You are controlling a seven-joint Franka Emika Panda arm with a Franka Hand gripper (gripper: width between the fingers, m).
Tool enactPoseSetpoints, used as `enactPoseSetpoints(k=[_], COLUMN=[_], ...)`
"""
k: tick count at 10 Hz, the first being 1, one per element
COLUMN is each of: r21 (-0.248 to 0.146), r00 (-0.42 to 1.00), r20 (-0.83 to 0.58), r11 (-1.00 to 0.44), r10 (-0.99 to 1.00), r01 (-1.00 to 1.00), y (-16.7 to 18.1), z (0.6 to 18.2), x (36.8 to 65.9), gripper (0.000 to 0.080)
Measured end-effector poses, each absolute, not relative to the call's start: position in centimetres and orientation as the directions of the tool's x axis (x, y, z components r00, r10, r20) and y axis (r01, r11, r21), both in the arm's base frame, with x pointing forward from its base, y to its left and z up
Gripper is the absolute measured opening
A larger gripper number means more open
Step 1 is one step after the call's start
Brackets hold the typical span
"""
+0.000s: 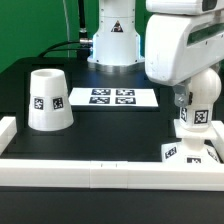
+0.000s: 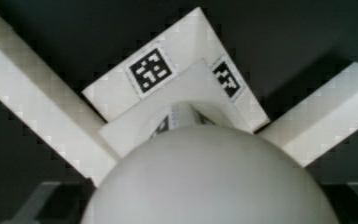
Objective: Assemble lamp
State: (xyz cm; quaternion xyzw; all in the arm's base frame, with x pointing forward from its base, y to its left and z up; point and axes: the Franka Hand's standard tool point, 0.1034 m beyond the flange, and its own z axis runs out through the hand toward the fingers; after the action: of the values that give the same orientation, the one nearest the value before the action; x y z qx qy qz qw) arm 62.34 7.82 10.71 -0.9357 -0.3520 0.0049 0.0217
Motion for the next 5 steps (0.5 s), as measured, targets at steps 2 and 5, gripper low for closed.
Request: enactPoseSetpoints(k=[2, 5], r21=[-0.093, -0.137], r00=[0.87, 0.977], r20=[0.019, 0.002], r11=[-0.865, -0.967], r10=[0.493, 0.215], r01=[0.493, 0.213], y=[7.63, 8.01], z=[10.73, 10.74], x=[62.35, 62.39], gripper=[0.0577, 0.0577])
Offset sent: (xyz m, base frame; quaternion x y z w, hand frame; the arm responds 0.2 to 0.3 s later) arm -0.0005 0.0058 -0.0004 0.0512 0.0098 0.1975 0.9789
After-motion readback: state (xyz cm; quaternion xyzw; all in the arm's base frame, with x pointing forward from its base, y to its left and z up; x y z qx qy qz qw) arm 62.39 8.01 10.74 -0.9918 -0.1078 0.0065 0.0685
